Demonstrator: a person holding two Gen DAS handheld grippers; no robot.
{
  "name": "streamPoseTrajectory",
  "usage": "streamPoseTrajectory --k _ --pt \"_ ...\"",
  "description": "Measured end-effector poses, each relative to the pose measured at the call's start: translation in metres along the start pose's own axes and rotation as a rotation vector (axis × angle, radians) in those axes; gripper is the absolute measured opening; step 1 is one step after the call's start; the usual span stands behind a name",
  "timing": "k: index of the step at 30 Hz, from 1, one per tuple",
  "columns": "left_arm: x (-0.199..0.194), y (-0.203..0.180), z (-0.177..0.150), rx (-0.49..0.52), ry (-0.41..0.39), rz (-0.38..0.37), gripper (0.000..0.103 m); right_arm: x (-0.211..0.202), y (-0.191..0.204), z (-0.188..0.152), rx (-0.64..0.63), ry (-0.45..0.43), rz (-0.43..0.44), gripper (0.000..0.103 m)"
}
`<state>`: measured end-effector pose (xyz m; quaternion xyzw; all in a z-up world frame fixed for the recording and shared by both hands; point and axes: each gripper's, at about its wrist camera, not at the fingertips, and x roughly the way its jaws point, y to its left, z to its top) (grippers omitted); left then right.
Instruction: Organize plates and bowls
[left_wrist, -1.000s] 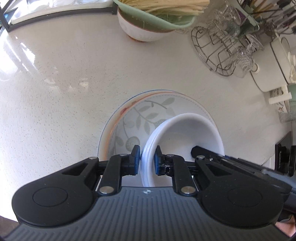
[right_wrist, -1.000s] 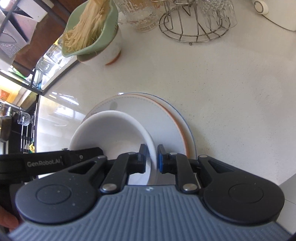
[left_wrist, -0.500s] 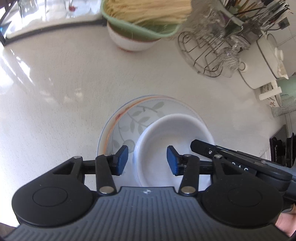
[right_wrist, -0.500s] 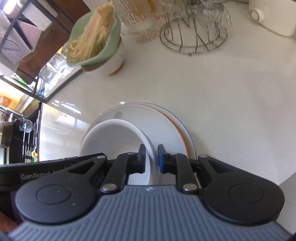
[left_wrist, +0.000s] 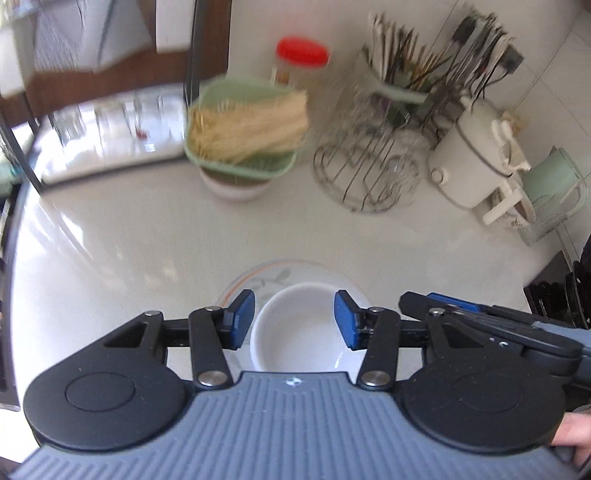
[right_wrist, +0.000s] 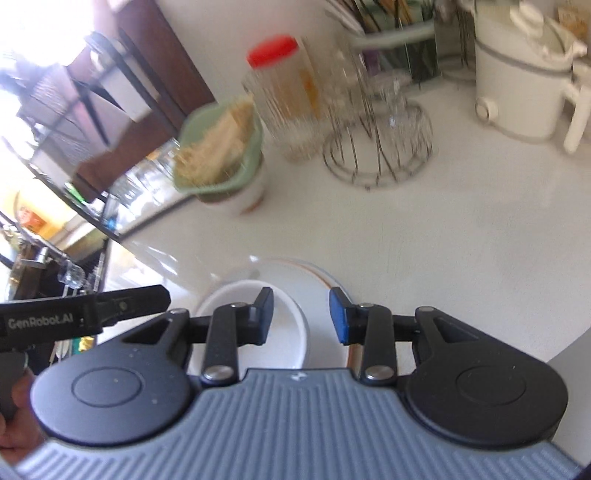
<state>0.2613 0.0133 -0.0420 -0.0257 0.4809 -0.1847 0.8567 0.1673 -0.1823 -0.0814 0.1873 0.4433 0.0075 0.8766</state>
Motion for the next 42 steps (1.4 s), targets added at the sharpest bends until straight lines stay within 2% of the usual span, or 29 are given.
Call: streamPoseTrajectory --k 7,13,23,29,34,38,40,42 --pt "-0.051 -0.041 -0.024 -0.015 -0.106 0.039 0.054 -0.063 -0.011 0.001 -0.072 -0.124 0.057 0.037" --pt "-0.100 -0.081 -0.055 -0.034 -0.217 0.120 0.054 -0.111 -0.031 -0.002 -0.136 -0.214 0.117 0.037" --pt "-0.150 -0.141 -0.127 -0.080 -0.271 0.210 0.054 -0.175 -0.057 -0.037 -0.267 -0.296 0.172 0.037" --pt "-0.176 -0.162 -0.153 -0.062 -0.314 0.248 0.063 -0.205 -0.070 -0.052 -0.261 -0.324 0.207 0.037" --pt "-0.184 -0.166 -0.172 -0.089 -0.317 0.255 0.068 -0.210 -0.076 -0.065 -0.261 -0.336 0.205 0.037" --pt "-0.185 -0.168 -0.184 -0.075 -0.312 0.255 0.077 -0.213 -0.077 -0.075 -0.280 -0.340 0.203 0.037" --pt "-0.184 -0.166 -0.187 -0.075 -0.301 0.256 0.081 -0.214 -0.075 -0.078 -0.292 -0.353 0.184 0.042" --pt "-0.185 -0.163 -0.191 -0.083 -0.299 0.256 0.090 -0.218 -0.075 -0.081 -0.293 -0.367 0.180 0.053"
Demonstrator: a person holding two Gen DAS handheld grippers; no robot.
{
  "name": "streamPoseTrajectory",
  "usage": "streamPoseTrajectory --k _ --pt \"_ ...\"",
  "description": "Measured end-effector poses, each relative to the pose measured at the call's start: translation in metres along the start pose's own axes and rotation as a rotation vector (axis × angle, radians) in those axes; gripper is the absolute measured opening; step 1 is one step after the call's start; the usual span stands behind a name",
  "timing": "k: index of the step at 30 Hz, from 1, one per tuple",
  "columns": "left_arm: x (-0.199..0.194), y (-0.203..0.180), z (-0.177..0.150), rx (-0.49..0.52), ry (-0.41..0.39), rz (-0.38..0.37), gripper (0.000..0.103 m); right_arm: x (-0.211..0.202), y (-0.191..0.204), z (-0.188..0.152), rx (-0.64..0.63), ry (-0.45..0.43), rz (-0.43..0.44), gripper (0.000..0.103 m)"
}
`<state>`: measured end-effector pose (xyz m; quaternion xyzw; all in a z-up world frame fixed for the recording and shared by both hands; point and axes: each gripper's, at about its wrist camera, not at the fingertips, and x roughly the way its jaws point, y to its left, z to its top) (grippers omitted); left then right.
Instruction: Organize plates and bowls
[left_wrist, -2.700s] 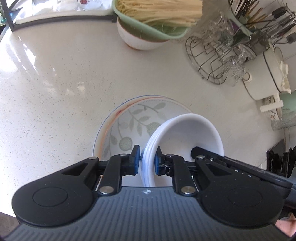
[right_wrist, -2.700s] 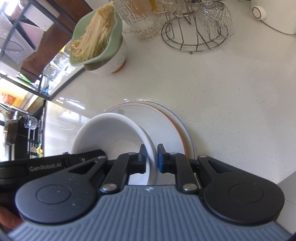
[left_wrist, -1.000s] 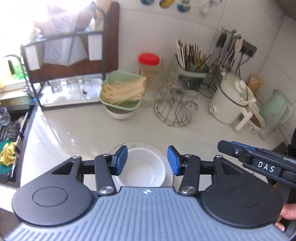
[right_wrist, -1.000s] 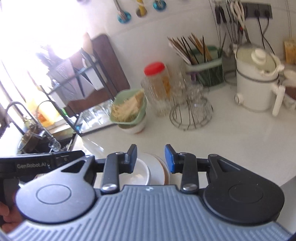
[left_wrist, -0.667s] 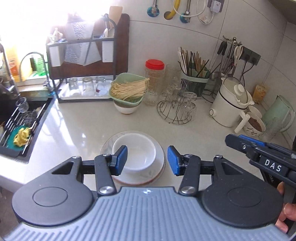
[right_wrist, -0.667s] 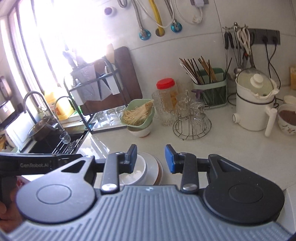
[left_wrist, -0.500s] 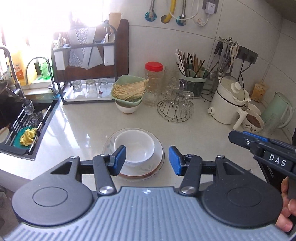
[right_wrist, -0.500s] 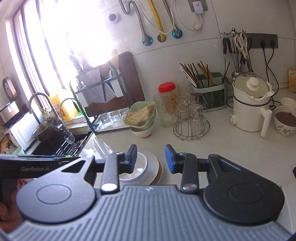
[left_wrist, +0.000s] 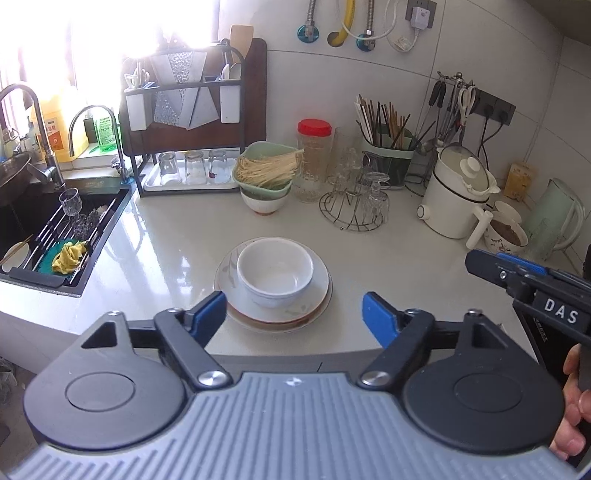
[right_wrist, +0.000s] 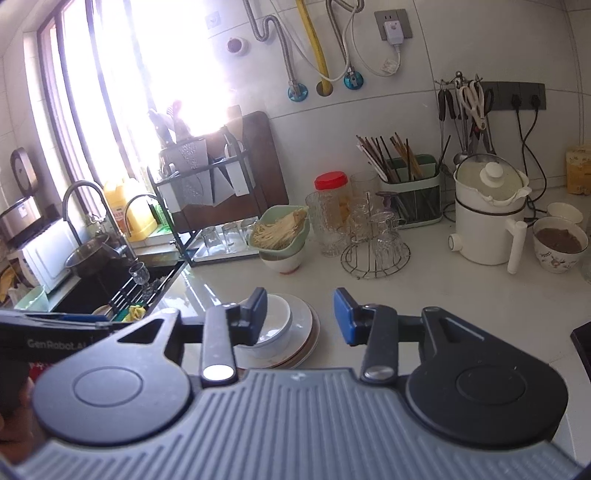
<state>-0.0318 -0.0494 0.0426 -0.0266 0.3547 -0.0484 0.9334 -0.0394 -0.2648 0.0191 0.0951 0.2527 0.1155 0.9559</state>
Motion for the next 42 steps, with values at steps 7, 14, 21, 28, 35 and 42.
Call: streamPoseTrajectory --k 7,14,21,28,35,42 --pt "-0.007 0.019 -0.004 -0.021 0.011 -0.003 0.096 -0.011 0.006 -0.011 -0.015 -0.007 -0.056 0.084" --pt "-0.017 0.038 -0.004 -0.060 0.007 -0.018 0.098 -0.025 0.018 -0.018 -0.014 0.052 -0.085 0.085" --pt "-0.021 0.047 -0.008 -0.035 0.021 -0.009 0.099 -0.028 0.028 -0.019 0.002 0.048 -0.101 0.088" --pt "-0.026 0.061 -0.013 -0.050 0.010 0.019 0.100 -0.027 0.037 -0.022 -0.004 0.048 -0.103 0.088" --pt "-0.031 0.066 -0.013 -0.053 0.002 0.025 0.100 -0.028 0.046 -0.023 -0.017 0.046 -0.105 0.088" --pt "-0.032 0.068 -0.020 -0.056 0.025 0.034 0.100 -0.025 0.054 -0.025 -0.023 0.068 -0.103 0.088"
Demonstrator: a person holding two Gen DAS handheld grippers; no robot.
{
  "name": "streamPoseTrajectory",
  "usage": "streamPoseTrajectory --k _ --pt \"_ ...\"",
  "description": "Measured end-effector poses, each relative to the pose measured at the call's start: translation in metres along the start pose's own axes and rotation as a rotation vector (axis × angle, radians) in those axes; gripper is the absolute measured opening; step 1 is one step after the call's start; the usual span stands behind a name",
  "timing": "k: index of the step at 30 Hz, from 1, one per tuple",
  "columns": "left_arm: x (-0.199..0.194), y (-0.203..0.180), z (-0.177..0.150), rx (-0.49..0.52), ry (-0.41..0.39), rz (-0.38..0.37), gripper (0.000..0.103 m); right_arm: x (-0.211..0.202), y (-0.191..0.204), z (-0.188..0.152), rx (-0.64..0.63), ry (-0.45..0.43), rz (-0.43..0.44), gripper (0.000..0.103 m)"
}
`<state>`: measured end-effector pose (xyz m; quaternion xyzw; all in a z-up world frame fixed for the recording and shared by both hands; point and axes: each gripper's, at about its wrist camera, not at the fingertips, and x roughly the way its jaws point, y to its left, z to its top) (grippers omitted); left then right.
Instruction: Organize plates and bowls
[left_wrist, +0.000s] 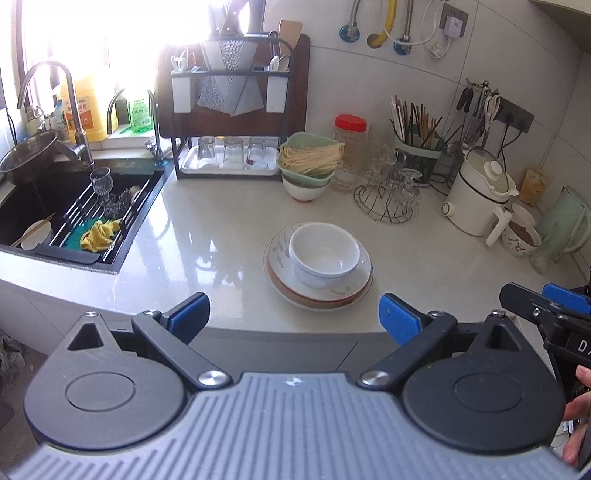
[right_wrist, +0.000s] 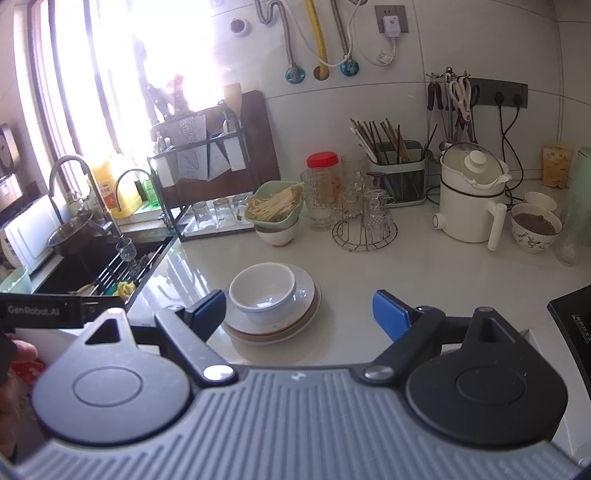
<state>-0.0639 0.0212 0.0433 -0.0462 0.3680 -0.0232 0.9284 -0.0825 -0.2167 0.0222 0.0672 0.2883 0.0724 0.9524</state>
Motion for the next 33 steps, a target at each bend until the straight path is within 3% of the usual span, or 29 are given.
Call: streamPoseTrajectory --k 33 --pt "0.0066 -0.0066 0.0007 -0.001 0.014 0.015 0.101 -0.0018 -0.0018 -0.0067 0.034 0.024 -0.031 0.088"
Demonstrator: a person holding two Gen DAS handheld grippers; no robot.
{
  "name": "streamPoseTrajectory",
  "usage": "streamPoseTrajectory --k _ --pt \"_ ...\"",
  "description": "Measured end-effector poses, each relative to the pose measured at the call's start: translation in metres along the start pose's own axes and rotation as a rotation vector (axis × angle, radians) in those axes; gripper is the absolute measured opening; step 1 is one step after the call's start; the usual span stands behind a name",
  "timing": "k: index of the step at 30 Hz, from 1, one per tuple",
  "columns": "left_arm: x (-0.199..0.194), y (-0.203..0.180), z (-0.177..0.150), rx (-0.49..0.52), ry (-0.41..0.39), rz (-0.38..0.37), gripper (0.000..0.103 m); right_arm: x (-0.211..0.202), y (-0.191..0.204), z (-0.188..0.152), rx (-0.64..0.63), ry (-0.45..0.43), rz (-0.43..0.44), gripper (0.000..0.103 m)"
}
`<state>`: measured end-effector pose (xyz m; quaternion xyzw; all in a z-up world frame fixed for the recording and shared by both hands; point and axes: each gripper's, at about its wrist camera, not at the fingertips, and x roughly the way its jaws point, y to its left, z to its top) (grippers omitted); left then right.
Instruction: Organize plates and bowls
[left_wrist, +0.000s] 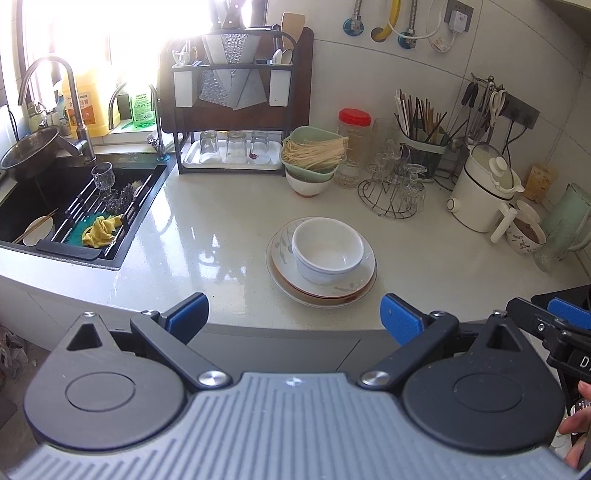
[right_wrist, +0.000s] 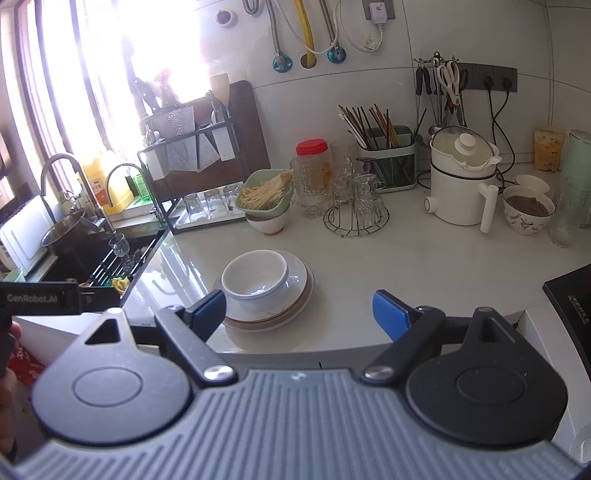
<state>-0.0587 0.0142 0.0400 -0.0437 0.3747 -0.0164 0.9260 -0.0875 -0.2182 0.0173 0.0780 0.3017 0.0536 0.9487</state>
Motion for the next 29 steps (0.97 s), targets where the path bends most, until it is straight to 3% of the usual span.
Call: streamPoseTrajectory --k 29 --pt "0.0020 -0.0070 -0.0005 0.017 0.004 -0.013 0.101 -0.0009 -0.0081 -0.0024 0.040 -0.003 -0.013 0.088"
